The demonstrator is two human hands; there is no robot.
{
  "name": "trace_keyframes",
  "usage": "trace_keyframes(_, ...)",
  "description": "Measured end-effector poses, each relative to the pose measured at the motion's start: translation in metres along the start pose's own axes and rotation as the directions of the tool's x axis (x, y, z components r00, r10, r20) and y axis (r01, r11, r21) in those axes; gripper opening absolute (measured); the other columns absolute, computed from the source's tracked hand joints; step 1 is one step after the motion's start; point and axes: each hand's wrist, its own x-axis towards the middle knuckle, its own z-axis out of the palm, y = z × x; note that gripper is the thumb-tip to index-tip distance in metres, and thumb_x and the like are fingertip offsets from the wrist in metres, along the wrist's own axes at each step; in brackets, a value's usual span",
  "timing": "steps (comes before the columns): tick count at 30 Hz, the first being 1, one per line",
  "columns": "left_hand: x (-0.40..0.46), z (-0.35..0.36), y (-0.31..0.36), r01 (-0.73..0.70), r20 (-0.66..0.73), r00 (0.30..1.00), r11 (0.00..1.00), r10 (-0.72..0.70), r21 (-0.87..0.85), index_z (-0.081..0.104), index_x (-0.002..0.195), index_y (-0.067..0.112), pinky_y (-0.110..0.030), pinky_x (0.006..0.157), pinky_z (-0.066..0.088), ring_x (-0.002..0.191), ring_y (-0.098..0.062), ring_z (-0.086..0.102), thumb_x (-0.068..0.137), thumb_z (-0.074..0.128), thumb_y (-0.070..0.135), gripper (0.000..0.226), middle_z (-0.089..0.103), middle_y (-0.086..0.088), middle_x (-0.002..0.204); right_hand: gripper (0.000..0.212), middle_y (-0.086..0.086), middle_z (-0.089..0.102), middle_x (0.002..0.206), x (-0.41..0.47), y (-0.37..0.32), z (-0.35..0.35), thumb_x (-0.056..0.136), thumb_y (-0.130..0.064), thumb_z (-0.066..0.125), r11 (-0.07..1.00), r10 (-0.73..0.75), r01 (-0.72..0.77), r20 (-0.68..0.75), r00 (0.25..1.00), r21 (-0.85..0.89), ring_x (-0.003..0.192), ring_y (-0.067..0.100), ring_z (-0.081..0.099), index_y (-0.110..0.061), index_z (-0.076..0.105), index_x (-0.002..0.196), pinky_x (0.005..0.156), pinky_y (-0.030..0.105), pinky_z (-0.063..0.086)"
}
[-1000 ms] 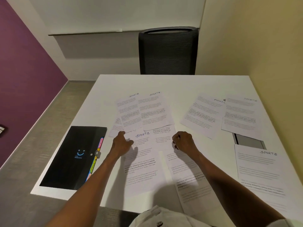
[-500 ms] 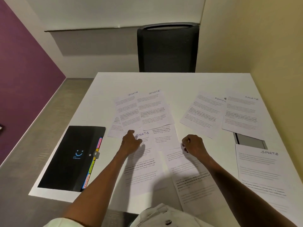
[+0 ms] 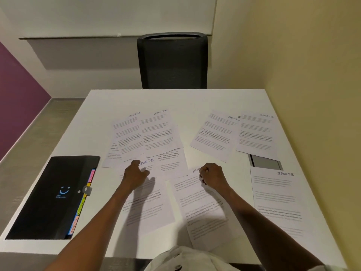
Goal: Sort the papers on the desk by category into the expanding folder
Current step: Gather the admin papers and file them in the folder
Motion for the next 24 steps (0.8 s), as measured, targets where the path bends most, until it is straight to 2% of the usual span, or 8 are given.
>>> trace_keyframes(2,-0.002,0.005,0.005,-0.011,0.002,1.000,1.000,0.011,-0.004,0.039,0.145,0.004,-0.034,0.106,0.034,0.134,-0.031,0.045,0.090,0.068,0.024,0.065,0.047,-0.014,0.148,0.025,0.009,0.071,0.067,-0.003,0.006,-0.007,0.088,-0.004,0.049,1.000,0.026,-0.026,-0.006,1.000,-0.014,0.058,0.018,0.066,-0.005,0.063,0.067,0.057,0.011,0.045)
trace_keyframes(4,-0.004,0.011,0.009,-0.029,0.007,1.000,1.000,0.029,-0.012,0.041,0.144,0.004,-0.034,0.107,0.034,0.134,-0.031,0.045,0.090,0.068,0.022,0.063,0.047,-0.014,0.148,0.023,0.010,0.072,0.070,-0.006,0.011,-0.014,0.087,-0.004,0.050,0.998,0.059,-0.059,-0.023,0.998,-0.019,0.060,0.018,0.067,0.000,0.066,0.072,0.054,0.007,0.040)
trace_keyframes(8,-0.008,0.021,0.014,-0.048,0.017,0.999,0.998,0.049,-0.032,0.040,0.145,0.003,-0.036,0.109,0.035,0.135,-0.031,0.045,0.090,0.068,0.022,0.064,0.047,-0.014,0.148,0.020,0.009,0.071,0.074,-0.007,0.025,-0.022,0.084,-0.004,0.051,0.990,0.137,-0.139,-0.068,0.988,-0.020,0.068,0.021,0.065,-0.001,0.066,0.072,0.061,0.022,0.047)
trace_keyframes(9,-0.009,0.024,0.013,-0.054,0.021,0.998,0.998,0.054,-0.029,0.039,0.145,0.003,-0.037,0.110,0.035,0.135,-0.031,0.045,0.090,0.068,0.022,0.064,0.046,-0.015,0.148,0.020,0.007,0.069,0.072,-0.007,0.028,-0.023,0.084,-0.003,0.050,0.985,0.161,-0.166,-0.093,0.983,-0.043,0.068,0.021,0.062,-0.002,0.063,0.068,0.060,0.025,0.045)
trace_keyframes(12,-0.013,0.031,0.009,-0.067,0.027,0.997,0.998,0.068,-0.020,0.041,0.143,0.003,-0.038,0.109,0.037,0.133,-0.032,0.047,0.090,0.067,0.022,0.062,0.048,-0.014,0.146,0.031,0.001,0.047,0.058,-0.006,0.035,-0.025,0.086,-0.001,0.049,0.957,0.275,-0.285,-0.152,0.949,-0.048,0.056,0.016,0.044,-0.011,0.041,0.058,0.049,0.021,0.032)
trace_keyframes(16,-0.016,0.040,0.005,-0.113,0.017,0.993,0.993,0.114,-0.030,0.045,0.141,0.006,-0.039,0.108,0.039,0.131,-0.030,0.050,0.093,0.065,0.022,0.054,0.052,-0.013,0.144,0.010,0.008,0.053,0.083,0.004,0.040,-0.029,0.092,-0.014,0.049,0.901,0.432,-0.432,-0.085,0.898,0.020,0.078,0.024,0.051,-0.008,0.054,0.086,0.069,0.027,0.041)
trace_keyframes(20,-0.006,0.050,0.017,-0.209,0.024,0.978,0.978,0.209,-0.025,0.050,0.136,0.006,-0.033,0.103,0.039,0.127,-0.027,0.054,0.096,0.061,0.020,0.044,0.057,-0.011,0.139,0.014,0.007,0.055,0.080,0.027,0.045,-0.029,0.089,-0.008,0.055,0.888,0.457,-0.456,-0.178,0.871,0.049,0.086,0.026,0.066,-0.001,0.053,0.077,0.062,0.020,0.038)
trace_keyframes(24,0.014,0.060,0.036,-0.268,0.050,0.962,0.963,0.270,-0.040,0.053,0.132,0.006,-0.029,0.098,0.041,0.124,-0.026,0.056,0.096,0.059,0.014,0.038,0.060,-0.010,0.134,0.020,0.018,0.064,0.088,0.060,0.040,-0.033,0.087,-0.014,0.060,0.831,0.555,-0.517,-0.248,0.794,0.205,0.092,0.032,0.065,0.006,0.059,0.091,0.066,0.027,0.041)
